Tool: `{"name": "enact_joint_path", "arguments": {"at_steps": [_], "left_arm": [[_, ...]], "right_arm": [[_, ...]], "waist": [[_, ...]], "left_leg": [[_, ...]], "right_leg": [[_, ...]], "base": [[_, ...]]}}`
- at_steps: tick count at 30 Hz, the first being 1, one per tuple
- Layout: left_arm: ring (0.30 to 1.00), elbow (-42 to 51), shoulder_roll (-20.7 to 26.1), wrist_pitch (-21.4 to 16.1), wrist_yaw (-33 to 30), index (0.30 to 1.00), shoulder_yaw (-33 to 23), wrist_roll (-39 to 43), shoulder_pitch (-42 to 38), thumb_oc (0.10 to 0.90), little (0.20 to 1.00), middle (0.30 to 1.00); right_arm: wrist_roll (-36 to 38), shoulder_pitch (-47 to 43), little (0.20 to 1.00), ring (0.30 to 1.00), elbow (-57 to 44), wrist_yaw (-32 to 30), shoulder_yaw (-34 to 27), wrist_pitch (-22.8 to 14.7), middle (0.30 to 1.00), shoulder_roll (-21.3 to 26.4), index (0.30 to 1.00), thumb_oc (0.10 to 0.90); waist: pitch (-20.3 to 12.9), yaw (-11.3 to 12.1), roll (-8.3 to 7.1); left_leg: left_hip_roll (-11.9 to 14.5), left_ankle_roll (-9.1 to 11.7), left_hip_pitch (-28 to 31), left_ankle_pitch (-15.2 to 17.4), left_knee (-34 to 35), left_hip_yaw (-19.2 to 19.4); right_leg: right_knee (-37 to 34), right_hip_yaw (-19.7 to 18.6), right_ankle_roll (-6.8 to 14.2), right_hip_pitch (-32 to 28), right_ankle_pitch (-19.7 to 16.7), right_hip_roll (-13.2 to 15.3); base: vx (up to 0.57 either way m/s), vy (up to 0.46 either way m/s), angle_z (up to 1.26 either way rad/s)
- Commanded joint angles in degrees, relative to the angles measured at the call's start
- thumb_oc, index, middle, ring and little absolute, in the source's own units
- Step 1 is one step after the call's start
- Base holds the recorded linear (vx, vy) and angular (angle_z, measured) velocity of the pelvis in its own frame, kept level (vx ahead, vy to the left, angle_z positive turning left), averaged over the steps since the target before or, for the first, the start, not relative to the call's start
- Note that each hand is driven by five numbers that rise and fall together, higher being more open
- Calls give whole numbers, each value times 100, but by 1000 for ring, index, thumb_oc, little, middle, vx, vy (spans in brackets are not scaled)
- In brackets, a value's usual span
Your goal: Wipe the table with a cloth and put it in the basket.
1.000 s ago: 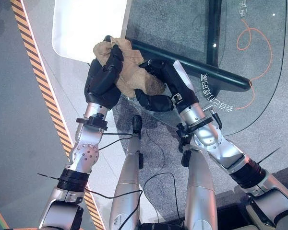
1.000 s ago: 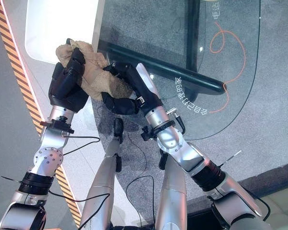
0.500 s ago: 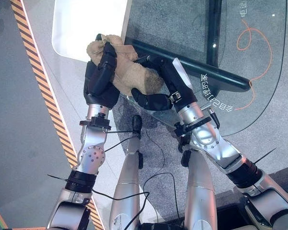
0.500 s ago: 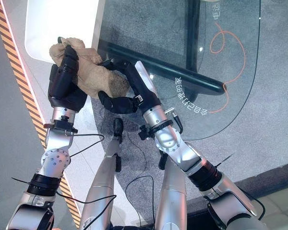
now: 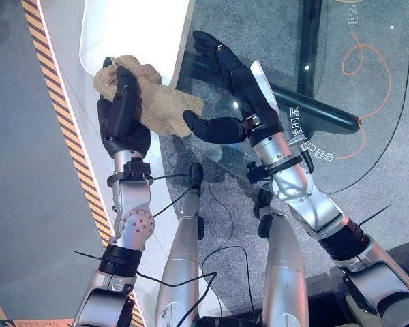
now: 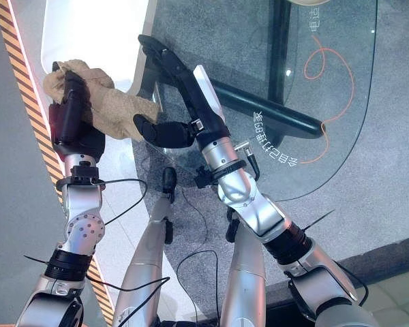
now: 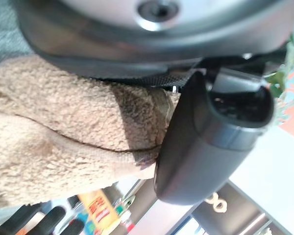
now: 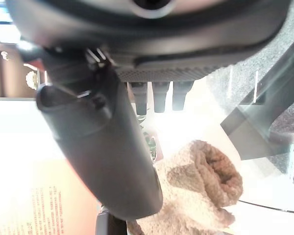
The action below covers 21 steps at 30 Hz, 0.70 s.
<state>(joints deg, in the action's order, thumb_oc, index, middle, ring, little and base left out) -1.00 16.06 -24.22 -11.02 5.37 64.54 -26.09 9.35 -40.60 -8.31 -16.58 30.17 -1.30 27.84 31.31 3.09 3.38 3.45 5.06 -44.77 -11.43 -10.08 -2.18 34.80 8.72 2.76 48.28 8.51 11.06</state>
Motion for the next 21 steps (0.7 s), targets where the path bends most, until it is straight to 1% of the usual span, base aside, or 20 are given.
{"name": "enact_joint_path", "arguments": {"at_steps": [1, 5, 7, 8, 10, 13, 15, 21], "left_arm": [[300, 986, 126, -749, 58, 300, -422, -667, -553, 100, 200, 300], [300, 928, 179, -795, -58, 300, -436, -824, -665, 100, 200, 300], [300, 900, 186, -832, -67, 300, -437, -885, -704, 100, 200, 300], [300, 868, 178, -885, -71, 300, -450, -985, -742, 100, 200, 300], [300, 865, 167, -919, -96, 300, -471, -1088, -750, 100, 200, 300], [300, 858, 182, -1012, -80, 300, -535, -1168, -716, 100, 200, 300], [300, 872, 190, -1079, -110, 300, -578, -1332, -703, 100, 200, 300], [300, 873, 257, -1215, -153, 300, -663, -1582, -699, 100, 200, 300]], "right_arm": [[-195, -812, 900, 900, -488, -137, -208, -438, 900, -361, 900, 800], [-242, -826, 900, 900, -383, -361, -220, -419, 900, -364, 900, 800], [-445, -824, 900, 900, -243, -651, -258, -391, 900, -354, 900, 800], [-574, -801, 900, 900, -75, -987, -324, -379, 900, -336, 900, 800], [-540, -737, 900, 900, 20, -1181, -415, -395, 900, -315, 900, 800], [-717, -485, 900, 900, 166, -1405, -637, -541, 900, -292, 900, 800], [-754, -217, 900, 900, 281, -1640, -880, -716, 900, -287, 900, 800], [-935, 172, 900, 900, 555, -2033, -1270, -913, 900, -220, 900, 800]], "waist": [[-151, 139, -192], [-151, 121, -199], [-151, 111, -195], [-151, 91, -182], [-151, 73, -172], [-151, 26, -161], [-151, -43, -159], [-151, -152, -159]], "left_leg": [[-351, -233, 133, 918, -591, 256], [-343, -222, 139, 928, -614, 266], [-338, -216, 146, 935, -615, 268], [-333, -215, 148, 935, -617, 281], [-332, -219, 157, 942, -611, 291], [-323, -224, 152, 961, -622, 304], [-320, -226, 161, 981, -626, 314], [-298, -224, 158, 1028, -672, 350]], "right_leg": [[-1564, 65, 149, -534, -741, -259], [-1531, 52, 148, -527, -732, -269], [-1528, 42, 147, -528, -730, -267], [-1519, 22, 145, -521, -726, -273], [-1512, 3, 140, -519, -716, -276], [-1473, -32, 148, -490, -704, -279], [-1465, -69, 153, -480, -707, -288], [-1446, -142, 169, -453, -714, -287]], "base": [[0, 0, 0], [0, 0, 0], [0, 0, 0], [8, 37, 0], [5, 39, 0], [0, 41, -1], [2, 39, -2], [-1, 9, -1]]}}
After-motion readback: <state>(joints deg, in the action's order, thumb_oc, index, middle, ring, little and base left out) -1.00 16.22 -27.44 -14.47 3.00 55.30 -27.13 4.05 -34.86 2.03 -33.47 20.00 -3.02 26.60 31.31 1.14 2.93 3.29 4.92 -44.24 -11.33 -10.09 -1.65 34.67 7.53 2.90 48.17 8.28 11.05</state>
